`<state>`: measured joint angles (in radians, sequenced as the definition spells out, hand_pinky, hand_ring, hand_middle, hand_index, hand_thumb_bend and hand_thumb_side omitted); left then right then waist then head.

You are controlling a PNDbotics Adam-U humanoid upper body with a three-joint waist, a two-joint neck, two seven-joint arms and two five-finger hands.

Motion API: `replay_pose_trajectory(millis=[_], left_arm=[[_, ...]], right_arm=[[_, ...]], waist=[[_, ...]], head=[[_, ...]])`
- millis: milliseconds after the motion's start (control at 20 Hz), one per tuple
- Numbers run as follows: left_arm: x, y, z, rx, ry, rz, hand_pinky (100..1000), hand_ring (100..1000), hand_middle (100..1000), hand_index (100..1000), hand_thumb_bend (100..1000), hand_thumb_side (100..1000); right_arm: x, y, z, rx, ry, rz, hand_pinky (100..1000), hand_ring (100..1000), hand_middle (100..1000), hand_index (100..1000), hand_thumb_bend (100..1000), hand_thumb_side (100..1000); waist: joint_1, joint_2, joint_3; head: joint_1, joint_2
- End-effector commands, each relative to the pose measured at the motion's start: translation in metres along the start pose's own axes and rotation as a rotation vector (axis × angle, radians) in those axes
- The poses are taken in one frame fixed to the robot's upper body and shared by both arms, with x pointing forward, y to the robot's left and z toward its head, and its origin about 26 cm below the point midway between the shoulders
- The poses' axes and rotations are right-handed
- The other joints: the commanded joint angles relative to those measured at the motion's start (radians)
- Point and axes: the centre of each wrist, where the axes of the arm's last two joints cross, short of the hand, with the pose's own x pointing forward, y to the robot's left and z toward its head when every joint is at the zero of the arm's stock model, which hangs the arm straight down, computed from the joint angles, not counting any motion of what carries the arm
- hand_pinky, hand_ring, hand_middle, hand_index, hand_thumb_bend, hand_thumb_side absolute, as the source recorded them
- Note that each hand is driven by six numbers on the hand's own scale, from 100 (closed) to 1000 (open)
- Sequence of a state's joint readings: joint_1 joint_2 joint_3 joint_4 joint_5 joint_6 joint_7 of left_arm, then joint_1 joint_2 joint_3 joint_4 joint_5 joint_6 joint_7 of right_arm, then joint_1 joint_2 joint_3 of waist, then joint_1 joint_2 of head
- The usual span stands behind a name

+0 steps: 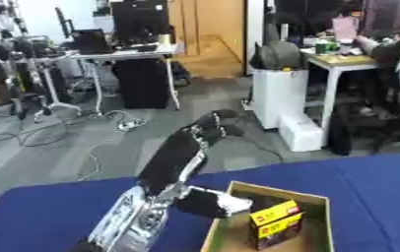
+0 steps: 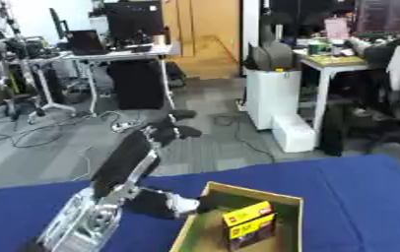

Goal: Pick up objects on the table and place them in the box.

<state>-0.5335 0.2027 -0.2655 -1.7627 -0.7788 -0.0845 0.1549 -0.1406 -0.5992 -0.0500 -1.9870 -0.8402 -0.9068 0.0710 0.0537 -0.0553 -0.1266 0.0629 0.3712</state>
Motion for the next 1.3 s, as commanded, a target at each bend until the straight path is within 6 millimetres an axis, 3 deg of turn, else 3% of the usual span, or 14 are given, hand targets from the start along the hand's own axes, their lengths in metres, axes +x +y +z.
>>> replay_pose_trajectory(millis=[50,300,500,650,950,1300], left_arm=[[0.012,0.017,0.002,0.158,-0.012,0.061,595,593,783,740,629,811],[0.019,0.019,0.016,0.358,-0.01,0.161,524,505,704,663,481,820],[0.019,0.014,0.022,0.416,-0.028,0.216,484,473,668,613,415,822],[0.02,0.013,0.023,0.426,-0.049,0.24,411,418,612,603,410,818],[0.02,0.012,0.027,0.362,-0.027,0.223,384,402,601,599,412,823],[0.017,0.013,0.029,0.346,0.004,0.19,373,391,588,598,412,826]], right_arm=[[0.005,-0.002,-0.005,0.04,-0.009,0.018,329,380,440,515,100,1000],[0.007,-0.004,-0.001,0.063,-0.001,0.037,329,380,440,515,100,1000],[0.008,-0.005,0.002,0.075,0.003,0.044,329,380,439,515,100,1000],[0.008,-0.005,0.001,0.082,0.002,0.041,329,380,439,515,100,1000],[0.007,-0.005,-0.001,0.072,-0.007,0.031,329,380,440,515,100,1000],[0.007,-0.004,-0.002,0.076,-0.008,0.032,329,380,439,515,100,1000]], waist=[[-0.011,-0.006,0.009],[-0.022,0.005,0.029],[-0.029,0.01,0.036],[-0.029,0.012,0.039],[-0.021,0.013,0.035],[-0.017,0.016,0.036]], head=[[0.004,0.016],[0.006,0.015],[0.006,0.005],[0.012,0.0],[0.012,0.042],[0.017,0.066]])
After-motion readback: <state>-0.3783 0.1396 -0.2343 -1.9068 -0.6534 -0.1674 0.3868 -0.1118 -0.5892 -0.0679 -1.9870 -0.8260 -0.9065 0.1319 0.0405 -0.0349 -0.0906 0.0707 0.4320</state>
